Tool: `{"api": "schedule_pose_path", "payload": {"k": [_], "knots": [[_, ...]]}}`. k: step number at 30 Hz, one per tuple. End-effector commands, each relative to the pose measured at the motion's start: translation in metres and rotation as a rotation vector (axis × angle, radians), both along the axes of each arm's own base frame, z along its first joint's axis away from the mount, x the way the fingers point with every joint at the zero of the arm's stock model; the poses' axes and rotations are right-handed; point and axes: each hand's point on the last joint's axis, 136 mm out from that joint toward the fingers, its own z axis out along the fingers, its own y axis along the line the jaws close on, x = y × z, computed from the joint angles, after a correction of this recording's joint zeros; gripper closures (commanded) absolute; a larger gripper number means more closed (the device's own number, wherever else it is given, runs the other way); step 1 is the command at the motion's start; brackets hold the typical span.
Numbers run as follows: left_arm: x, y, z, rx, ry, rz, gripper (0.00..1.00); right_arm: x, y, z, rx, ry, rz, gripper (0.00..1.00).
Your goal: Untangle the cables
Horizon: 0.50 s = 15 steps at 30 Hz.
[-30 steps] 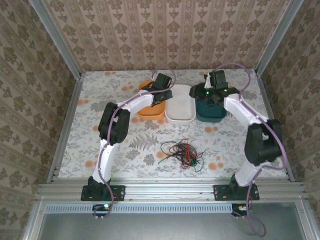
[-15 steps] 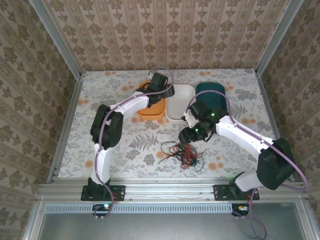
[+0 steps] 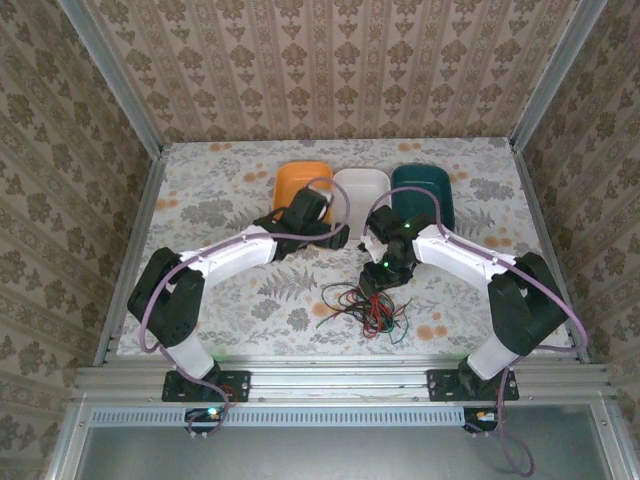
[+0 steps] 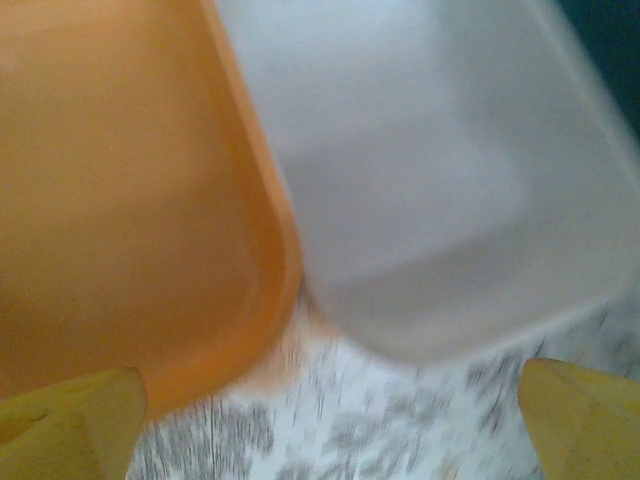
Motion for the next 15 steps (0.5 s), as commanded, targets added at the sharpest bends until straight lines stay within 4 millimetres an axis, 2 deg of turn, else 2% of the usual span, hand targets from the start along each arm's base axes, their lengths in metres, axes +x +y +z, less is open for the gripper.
{"api": "schedule_pose_path", "payload": {"k": [1,5,9,11,15], "knots": [[-0.021,-0.007,0.004,-0.061,0.013,-0.100,0.04,0.012,0.010,0.002,0.020,-0.027,0.009,0.57],[-0.042,-0.009,-0.006,-0.044,0.040,-0.180,0.03,0.015,0.010,-0.006,0.007,-0.019,0.010,0.63],[-0.059,-0.014,-0.009,-0.034,0.046,-0.269,0.02,0.016,0.011,-0.006,0.012,-0.014,-0.001,0.79],[-0.071,-0.024,-0.007,-0.052,0.047,-0.358,0.01,0.021,0.011,0.003,0.022,-0.055,-0.009,0.85],[-0.095,-0.042,-0.007,-0.037,0.020,-0.541,0.00,0.040,0.008,0.040,0.063,-0.201,-0.035,0.93]]}}
